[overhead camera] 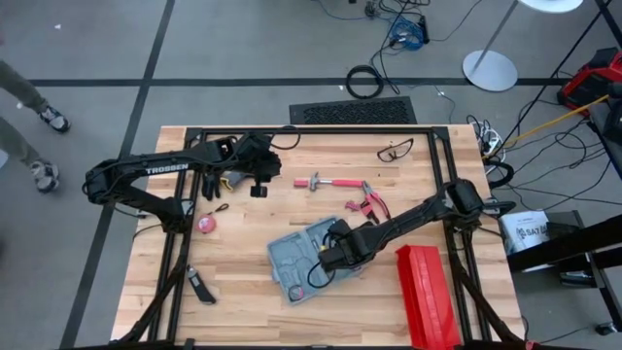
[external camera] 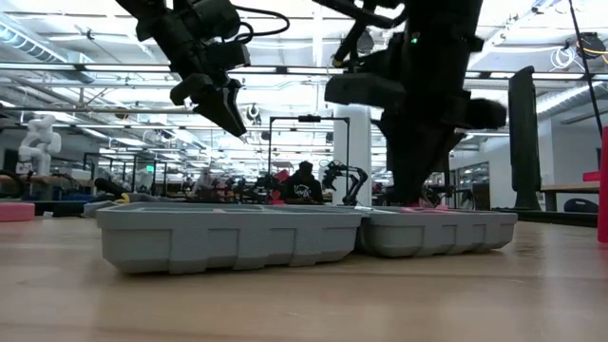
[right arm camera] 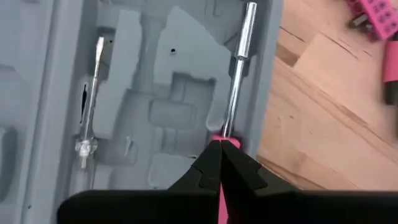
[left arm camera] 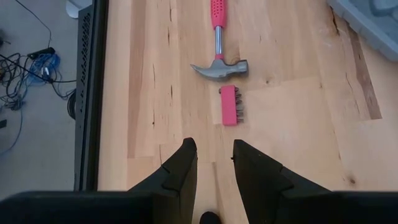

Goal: Prefit tool cases
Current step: Put the red screwdriver into the gray prefit tools case

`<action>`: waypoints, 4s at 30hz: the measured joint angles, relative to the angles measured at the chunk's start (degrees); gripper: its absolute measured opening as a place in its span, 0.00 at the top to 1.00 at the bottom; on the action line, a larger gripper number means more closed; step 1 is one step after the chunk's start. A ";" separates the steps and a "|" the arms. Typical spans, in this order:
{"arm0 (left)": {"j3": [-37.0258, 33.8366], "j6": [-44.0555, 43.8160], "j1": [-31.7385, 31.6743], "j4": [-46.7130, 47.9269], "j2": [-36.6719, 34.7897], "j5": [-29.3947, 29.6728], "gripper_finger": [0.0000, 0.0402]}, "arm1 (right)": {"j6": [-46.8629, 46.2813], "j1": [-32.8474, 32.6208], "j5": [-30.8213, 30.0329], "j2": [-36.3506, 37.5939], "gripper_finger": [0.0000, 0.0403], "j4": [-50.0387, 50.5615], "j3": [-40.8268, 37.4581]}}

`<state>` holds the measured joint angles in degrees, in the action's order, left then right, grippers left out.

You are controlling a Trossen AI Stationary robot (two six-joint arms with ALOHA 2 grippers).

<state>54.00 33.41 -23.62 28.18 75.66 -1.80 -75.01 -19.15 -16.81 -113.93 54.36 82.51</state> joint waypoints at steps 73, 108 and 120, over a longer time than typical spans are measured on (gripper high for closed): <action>0.00 -0.08 -0.02 1.07 0.00 0.02 0.73 | -5.54 -1.85 1.47 -1.61 1.00 6.85 2.03; 0.02 1.66 -5.03 -9.36 6.48 -13.18 0.73 | 25.09 17.92 18.93 18.71 1.00 -29.99 -29.19; 0.02 1.42 -5.03 -12.66 9.49 -13.42 0.73 | 28.78 16.30 15.79 18.80 1.00 -32.16 -28.85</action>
<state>54.02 34.83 -28.64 15.52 85.14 -15.22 -46.23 -2.85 -1.02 -95.13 22.20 53.66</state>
